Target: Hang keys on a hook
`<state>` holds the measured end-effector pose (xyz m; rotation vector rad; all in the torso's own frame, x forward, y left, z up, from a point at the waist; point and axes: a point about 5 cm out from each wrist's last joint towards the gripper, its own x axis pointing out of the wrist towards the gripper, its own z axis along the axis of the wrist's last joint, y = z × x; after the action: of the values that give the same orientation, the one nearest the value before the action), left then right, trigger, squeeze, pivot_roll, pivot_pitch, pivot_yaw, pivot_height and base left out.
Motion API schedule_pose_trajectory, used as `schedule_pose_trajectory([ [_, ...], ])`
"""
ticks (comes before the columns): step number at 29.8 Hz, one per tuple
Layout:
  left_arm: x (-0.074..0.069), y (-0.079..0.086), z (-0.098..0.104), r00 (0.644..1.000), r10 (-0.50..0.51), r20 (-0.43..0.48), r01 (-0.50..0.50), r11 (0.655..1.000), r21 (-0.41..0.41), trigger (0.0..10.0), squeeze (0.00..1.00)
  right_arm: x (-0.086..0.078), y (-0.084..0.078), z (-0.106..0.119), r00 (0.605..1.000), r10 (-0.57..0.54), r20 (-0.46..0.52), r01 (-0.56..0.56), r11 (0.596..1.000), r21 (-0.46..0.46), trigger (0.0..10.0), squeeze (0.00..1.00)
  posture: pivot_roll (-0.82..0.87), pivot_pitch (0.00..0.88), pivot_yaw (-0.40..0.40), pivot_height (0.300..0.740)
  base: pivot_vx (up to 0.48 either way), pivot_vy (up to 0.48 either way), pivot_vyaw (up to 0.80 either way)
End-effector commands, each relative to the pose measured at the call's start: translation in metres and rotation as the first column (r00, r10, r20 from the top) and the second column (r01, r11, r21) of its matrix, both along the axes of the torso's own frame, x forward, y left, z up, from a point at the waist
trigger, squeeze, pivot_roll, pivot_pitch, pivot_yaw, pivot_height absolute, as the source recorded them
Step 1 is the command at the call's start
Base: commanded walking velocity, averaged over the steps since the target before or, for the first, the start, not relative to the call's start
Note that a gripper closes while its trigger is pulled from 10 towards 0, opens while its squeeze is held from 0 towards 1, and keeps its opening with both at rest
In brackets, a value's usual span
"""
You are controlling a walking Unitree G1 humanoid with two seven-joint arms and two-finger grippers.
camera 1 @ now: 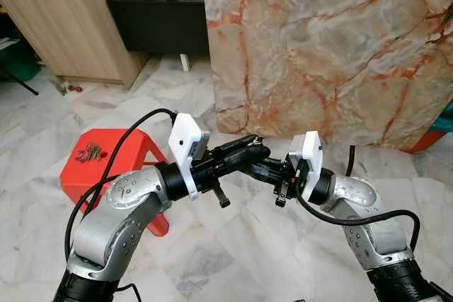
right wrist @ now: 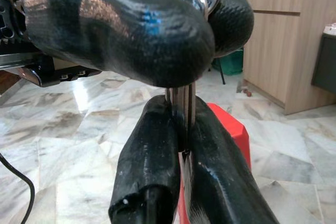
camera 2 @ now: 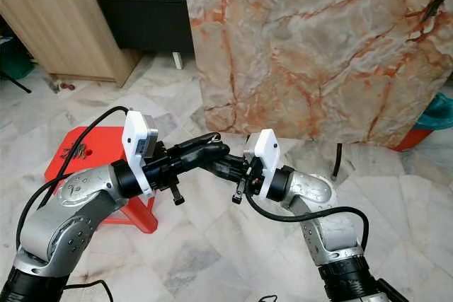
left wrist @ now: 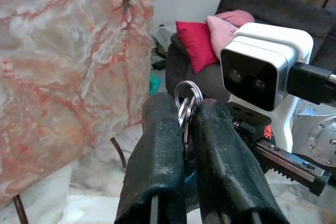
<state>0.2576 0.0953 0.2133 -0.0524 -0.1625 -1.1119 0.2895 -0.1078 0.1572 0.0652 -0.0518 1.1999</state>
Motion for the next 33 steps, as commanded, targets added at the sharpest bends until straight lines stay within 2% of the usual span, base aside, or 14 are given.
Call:
schedule_pose_trajectory([
  [1, 0.0028, 0.0003, -0.0024, 0.999, 0.042, 0.002, -0.042, 0.999, 0.008, 10.0, 0.00, 0.0030, 0.0025, 0.0022, 0.999, -0.039, 0.020, 0.039, 0.999, 0.007, 10.0, 0.00, 0.13, 0.094, 0.026, 0.740, 0.000, 0.000, 0.00],
  [20, 0.0034, -0.0004, -0.0059, 0.999, 0.050, -0.001, -0.050, 0.999, 0.015, 10.0, 0.00, 0.0039, 0.0031, 0.0005, 0.999, -0.046, 0.018, 0.046, 0.999, 0.005, 10.0, 0.00, 0.13, 0.090, 0.031, 0.740, 0.000, 0.000, 0.00],
  [33, 0.0034, -0.0018, -0.0105, 0.999, 0.052, 0.008, -0.052, 0.997, 0.059, 10.0, 0.00, 0.0033, 0.0022, -0.0010, 0.999, -0.050, 0.012, 0.049, 0.999, 0.005, 10.0, 0.00, 0.14, 0.101, 0.028, 0.740, 0.000, 0.000, 0.00],
])
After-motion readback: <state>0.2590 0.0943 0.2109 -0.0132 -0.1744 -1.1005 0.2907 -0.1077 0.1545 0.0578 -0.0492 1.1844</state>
